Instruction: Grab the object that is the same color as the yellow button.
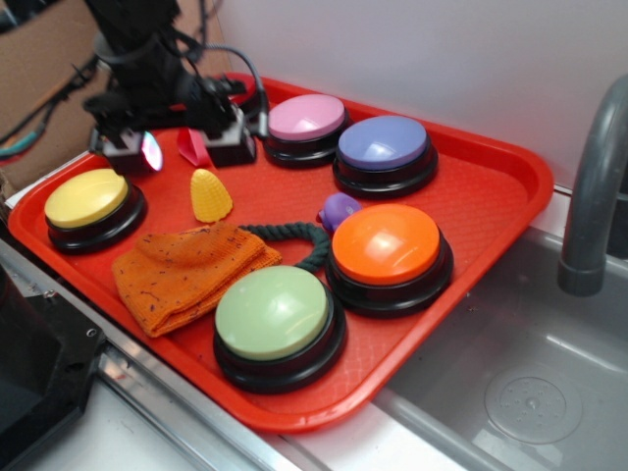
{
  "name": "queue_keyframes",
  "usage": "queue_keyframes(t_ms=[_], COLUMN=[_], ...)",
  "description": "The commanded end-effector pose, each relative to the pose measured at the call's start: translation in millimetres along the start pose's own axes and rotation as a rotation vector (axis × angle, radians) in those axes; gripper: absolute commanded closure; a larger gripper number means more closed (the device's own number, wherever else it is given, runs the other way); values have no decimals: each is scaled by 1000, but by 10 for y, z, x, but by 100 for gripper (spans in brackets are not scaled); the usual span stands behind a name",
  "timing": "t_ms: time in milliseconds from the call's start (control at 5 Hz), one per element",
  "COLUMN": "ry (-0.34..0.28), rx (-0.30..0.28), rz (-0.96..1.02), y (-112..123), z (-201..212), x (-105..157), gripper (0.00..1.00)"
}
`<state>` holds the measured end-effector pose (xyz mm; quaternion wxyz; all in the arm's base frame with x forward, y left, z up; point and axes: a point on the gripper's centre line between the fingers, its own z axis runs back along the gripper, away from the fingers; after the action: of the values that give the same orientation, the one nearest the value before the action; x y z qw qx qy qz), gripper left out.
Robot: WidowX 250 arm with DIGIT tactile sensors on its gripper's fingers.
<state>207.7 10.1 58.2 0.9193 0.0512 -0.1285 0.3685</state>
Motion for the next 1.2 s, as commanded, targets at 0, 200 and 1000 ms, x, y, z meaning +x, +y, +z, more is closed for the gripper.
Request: queue_keyframes(t_ms=[0, 200, 1000], ry=[-19, -21, 94], rx=[-47, -99, -87], rz=[39, 14, -267], y=[-57, -73, 8], z=[-404, -437, 191], x=[180, 196, 714], gripper=[0, 0, 100])
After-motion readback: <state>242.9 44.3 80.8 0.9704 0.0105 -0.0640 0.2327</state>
